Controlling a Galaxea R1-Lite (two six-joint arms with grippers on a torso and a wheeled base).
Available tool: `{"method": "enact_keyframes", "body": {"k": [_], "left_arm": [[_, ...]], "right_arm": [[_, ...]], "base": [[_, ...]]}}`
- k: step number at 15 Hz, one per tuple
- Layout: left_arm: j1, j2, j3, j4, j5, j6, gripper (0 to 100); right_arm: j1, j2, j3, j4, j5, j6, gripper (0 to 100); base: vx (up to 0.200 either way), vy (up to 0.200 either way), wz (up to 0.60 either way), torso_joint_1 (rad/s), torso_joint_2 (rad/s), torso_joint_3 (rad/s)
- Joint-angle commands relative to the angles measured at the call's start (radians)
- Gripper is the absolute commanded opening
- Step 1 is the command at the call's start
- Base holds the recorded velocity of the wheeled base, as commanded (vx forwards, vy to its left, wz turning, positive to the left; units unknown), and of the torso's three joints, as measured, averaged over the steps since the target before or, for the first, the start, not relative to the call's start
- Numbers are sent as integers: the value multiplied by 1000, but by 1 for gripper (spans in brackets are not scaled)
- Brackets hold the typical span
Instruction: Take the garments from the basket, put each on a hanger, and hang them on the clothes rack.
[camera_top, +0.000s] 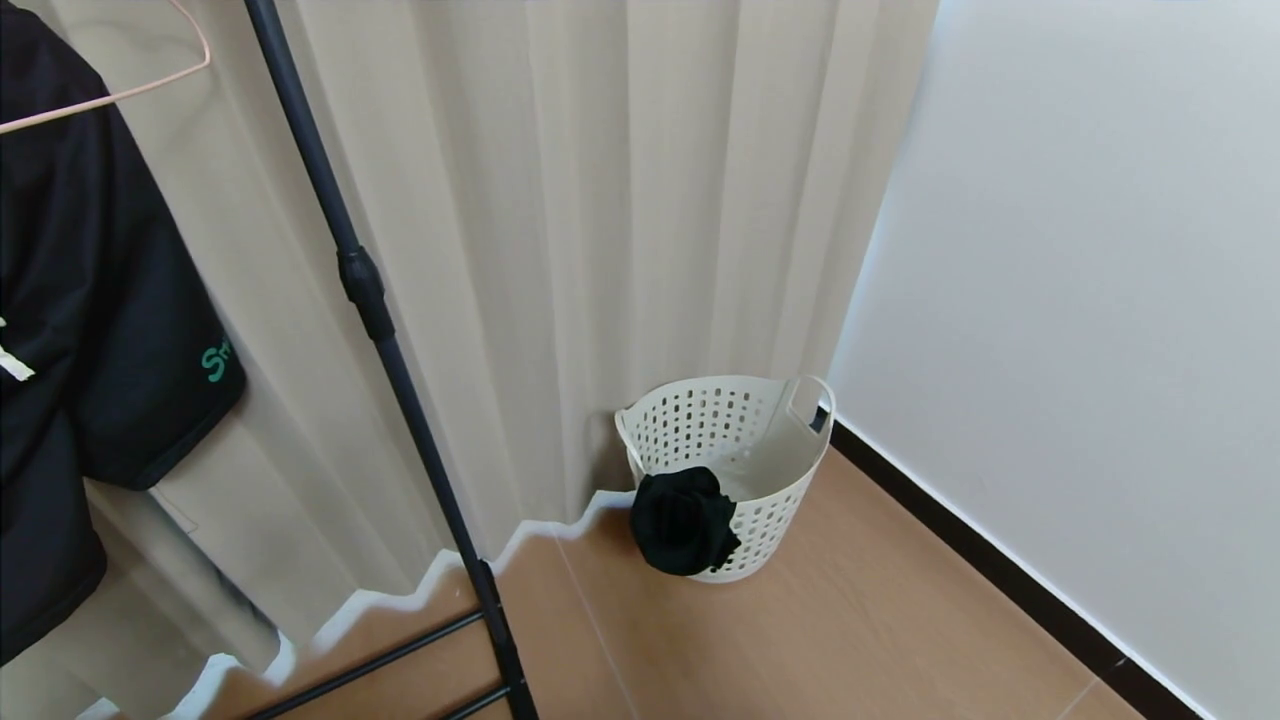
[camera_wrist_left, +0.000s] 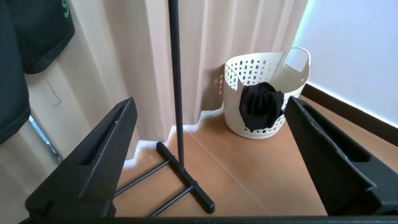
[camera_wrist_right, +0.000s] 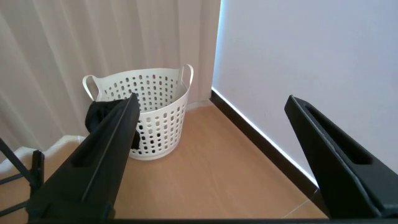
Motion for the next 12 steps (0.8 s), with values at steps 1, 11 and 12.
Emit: {"method": "enact_keyframes", "body": {"k": [1,11,12], "left_arm": [[0,2,0,0,0,0,100],[-1,2,0,0,2,1,100],[-1,2,0,0,2,1,100]], "right_arm": [[0,2,0,0,0,0,100],[0,2,0,2,0,0,100],[0,2,0,0,0,0,100]], "base": [[0,0,0,0,0,0],[80,40,0,-1,1,2],[0,0,0,0,0,0]]}}
